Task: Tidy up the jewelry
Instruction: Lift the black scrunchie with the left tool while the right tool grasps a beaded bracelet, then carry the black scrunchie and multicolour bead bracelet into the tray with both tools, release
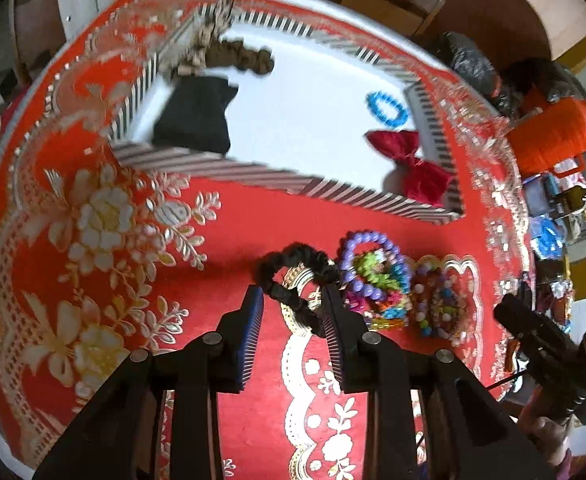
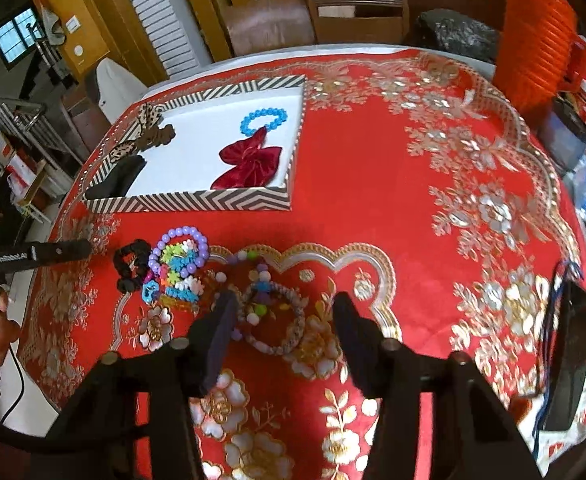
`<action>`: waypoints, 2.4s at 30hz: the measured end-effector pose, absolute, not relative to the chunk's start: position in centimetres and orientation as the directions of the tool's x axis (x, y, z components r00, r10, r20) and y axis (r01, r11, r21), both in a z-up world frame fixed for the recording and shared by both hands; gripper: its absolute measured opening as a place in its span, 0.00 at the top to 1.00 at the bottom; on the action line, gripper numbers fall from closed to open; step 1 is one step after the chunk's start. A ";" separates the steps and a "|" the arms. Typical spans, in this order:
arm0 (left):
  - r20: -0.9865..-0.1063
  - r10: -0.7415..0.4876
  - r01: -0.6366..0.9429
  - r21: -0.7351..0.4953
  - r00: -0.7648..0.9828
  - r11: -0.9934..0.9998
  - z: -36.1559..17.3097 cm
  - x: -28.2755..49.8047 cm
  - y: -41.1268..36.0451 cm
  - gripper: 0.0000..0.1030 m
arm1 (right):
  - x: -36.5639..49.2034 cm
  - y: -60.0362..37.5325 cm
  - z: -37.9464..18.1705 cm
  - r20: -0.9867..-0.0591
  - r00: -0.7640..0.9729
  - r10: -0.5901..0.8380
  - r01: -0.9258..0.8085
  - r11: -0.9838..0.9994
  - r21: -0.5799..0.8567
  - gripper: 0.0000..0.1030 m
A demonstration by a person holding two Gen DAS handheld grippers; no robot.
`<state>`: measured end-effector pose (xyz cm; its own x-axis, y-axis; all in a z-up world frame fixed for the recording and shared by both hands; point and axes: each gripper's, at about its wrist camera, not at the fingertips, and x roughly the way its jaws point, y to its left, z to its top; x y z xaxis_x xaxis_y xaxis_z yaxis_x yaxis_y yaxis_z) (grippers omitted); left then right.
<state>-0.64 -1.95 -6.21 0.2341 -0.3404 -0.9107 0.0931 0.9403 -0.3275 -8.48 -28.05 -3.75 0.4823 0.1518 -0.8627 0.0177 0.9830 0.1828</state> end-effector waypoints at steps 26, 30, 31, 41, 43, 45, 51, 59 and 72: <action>-0.947 -0.234 0.157 -0.202 0.219 0.967 -8.8 1.7 -4.0 1.00 | -1.5 -25.7 -8.9 -0.917 0.312 0.248 -0.107 0.968 0.225 0.91; -0.931 -0.264 0.172 -0.225 0.251 0.959 -7.3 1.0 -3.5 1.00 | -2.4 -26.8 -6.5 -0.876 0.356 0.326 -0.082 0.945 0.318 0.91; -0.927 -0.269 0.178 -0.228 0.261 0.957 -6.7 0.8 -3.3 1.00 | -2.7 -26.9 -5.7 -0.867 0.371 0.334 -0.083 0.941 0.327 0.91; -0.889 -0.294 0.240 -0.218 0.350 0.946 -1.6 1.2 -3.0 1.00 | -3.3 -26.9 0.4 -0.807 0.489 0.332 -0.102 0.940 0.325 0.91; -0.883 -0.290 0.248 -0.207 0.369 0.946 -0.8 1.6 -3.1 1.00 | -3.3 -26.9 1.4 -0.799 0.507 0.324 -0.107 0.943 0.314 0.91; -0.877 -0.285 0.249 -0.197 0.387 0.948 -0.1 2.0 -3.1 1.00 | -3.2 -26.9 2.1 -0.793 0.518 0.321 -0.105 0.944 0.313 0.91; -0.864 -0.267 0.252 -0.170 0.428 0.953 1.7 3.2 -3.1 1.00 | -2.5 -26.6 3.9 -0.781 0.542 0.310 -0.118 0.948 0.295 0.91; -0.853 -0.233 0.258 -0.120 0.466 0.958 2.9 5.0 -3.5 1.00 | -0.8 -25.8 6.2 -0.769 0.566 0.296 -0.148 0.955 0.258 0.91; -0.859 -0.212 0.247 -0.104 0.466 0.963 2.4 7.1 -4.1 1.00 | 2.8 -24.7 7.3 -0.757 0.581 0.299 -0.175 0.954 0.242 0.91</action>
<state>7.13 -4.07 2.37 0.4657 -0.2124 -0.8591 0.2475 0.9633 -0.1040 2.76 -24.70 7.26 0.5806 0.2987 -0.7574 -0.1753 0.9543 0.2420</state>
